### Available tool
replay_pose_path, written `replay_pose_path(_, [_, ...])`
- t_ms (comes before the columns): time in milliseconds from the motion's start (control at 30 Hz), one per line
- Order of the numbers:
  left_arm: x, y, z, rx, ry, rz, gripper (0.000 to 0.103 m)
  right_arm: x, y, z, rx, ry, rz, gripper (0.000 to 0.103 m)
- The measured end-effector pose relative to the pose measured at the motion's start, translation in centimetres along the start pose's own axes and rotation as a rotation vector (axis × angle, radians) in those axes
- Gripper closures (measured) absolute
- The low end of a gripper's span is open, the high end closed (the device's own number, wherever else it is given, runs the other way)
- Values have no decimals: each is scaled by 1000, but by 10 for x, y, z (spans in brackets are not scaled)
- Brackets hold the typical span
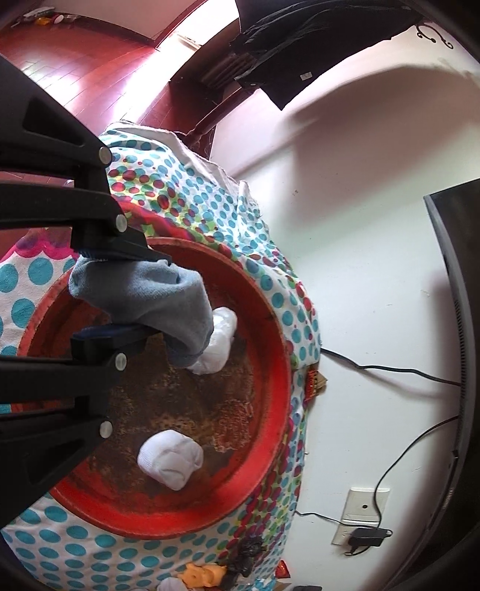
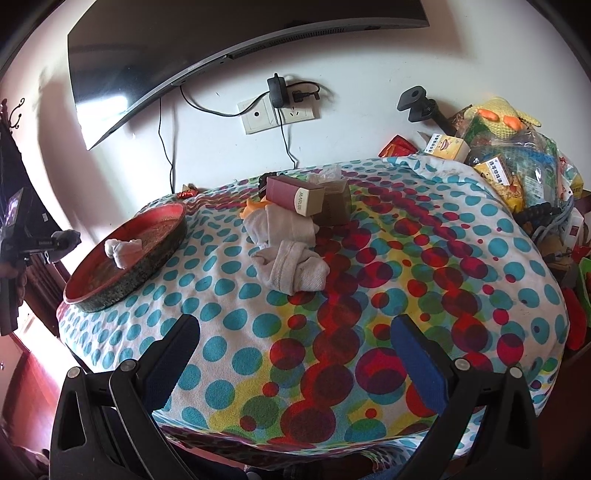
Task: Organize objects
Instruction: 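Carry the grey-blue sock into the red tray and open the left gripper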
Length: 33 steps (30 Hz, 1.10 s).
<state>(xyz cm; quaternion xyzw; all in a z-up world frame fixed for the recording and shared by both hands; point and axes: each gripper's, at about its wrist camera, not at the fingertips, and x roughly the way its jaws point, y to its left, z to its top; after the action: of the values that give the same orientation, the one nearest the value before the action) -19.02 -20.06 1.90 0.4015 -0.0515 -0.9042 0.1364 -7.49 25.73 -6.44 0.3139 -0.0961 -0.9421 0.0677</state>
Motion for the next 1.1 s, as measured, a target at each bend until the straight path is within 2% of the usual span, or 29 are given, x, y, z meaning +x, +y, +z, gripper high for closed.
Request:
replay_pose_path(567, [40, -19, -24, 32, 82, 0, 76, 11, -1, -6, -6, 38, -1, 0])
replay_pose_path(900, [48, -21, -30, 27, 94, -3, 75, 13, 0, -8, -12, 47, -1, 0])
replay_pose_path(1000, [51, -22, -33, 24, 99, -20, 69, 14, 1, -8, -11, 49, 0, 0])
replay_pose_path(1100, [48, -24, -36, 31, 82, -29, 58, 14, 1, -8, -17, 49, -3, 0])
